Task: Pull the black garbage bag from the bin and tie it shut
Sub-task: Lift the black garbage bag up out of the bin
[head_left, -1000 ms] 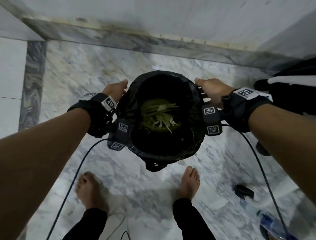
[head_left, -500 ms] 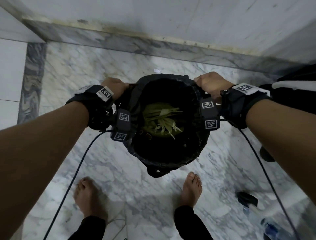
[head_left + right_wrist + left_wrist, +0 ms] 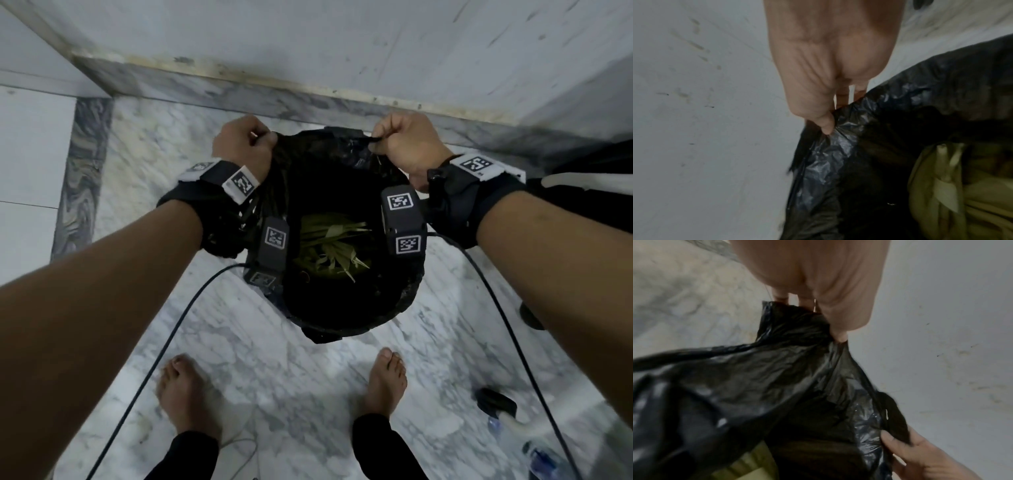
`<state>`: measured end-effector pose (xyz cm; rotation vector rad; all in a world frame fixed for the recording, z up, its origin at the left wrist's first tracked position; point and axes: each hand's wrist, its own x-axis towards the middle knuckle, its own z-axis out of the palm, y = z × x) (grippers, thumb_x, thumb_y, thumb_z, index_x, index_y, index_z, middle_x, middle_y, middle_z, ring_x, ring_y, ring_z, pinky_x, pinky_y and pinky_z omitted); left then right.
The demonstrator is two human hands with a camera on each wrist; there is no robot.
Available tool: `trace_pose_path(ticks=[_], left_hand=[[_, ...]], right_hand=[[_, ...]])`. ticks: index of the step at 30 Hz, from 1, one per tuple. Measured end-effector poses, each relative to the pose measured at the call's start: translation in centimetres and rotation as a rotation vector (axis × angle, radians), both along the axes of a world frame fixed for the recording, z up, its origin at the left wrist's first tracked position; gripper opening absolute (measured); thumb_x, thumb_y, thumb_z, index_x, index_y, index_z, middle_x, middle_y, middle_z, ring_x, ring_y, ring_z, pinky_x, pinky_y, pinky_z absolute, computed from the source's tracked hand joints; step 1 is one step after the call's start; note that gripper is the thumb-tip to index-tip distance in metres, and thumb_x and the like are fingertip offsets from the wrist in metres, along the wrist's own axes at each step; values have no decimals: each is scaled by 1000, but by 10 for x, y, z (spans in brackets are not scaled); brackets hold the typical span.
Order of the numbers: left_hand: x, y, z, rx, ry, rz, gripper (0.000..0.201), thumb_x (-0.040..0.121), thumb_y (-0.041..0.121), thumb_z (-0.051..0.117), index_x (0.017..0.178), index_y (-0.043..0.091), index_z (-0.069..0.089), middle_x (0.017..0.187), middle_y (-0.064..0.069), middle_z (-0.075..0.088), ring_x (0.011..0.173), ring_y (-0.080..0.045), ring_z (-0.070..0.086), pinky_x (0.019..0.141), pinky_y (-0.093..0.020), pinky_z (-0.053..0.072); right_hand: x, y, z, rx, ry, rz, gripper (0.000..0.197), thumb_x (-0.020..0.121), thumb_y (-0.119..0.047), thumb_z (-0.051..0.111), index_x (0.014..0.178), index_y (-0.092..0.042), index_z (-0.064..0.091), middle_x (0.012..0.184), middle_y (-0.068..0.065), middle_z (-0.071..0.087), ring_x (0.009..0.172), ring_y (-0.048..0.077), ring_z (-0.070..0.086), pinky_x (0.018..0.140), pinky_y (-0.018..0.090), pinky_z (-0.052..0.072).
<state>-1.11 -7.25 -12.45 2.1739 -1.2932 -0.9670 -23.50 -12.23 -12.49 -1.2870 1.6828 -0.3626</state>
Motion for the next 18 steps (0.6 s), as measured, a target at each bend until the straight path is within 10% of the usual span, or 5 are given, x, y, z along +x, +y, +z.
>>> trace_pose_path(ticks=[7, 10, 13, 18], left_hand=[[15, 66, 9, -5, -86, -64, 23, 84, 27, 58, 101, 12, 63, 100, -15, 70, 95, -32, 65, 78, -34, 49], [14, 89, 21, 30, -37, 48, 42, 84, 37, 57, 119, 13, 54, 118, -14, 63, 109, -31, 59, 89, -38, 47], [5, 112, 23, 269, 132, 247, 55, 88, 41, 50, 133, 12, 44, 132, -14, 54, 120, -32, 51, 91, -36, 39], [-5, 156, -4, 578, 694, 745, 25, 90, 31, 39, 107, 14, 46, 116, -9, 49, 107, -26, 45, 93, -44, 35]], right_hand=[[-30, 56, 16, -32, 197, 180, 10, 76, -8, 70, 81, -16, 65, 67, -10, 56, 66, 9, 53, 59, 18, 41], [-45, 82, 17, -14, 186, -7, 20, 80, -7, 63, 99, -12, 65, 84, -3, 57, 84, 17, 57, 79, 28, 49], [-59, 112, 9, 172, 131, -335, 36, 83, -17, 57, 119, -14, 58, 111, 5, 58, 103, 25, 57, 99, 38, 47], [-74, 159, -14, 494, -24, -601, 41, 97, -14, 40, 131, 6, 47, 122, 14, 52, 105, 28, 51, 84, 40, 48]])
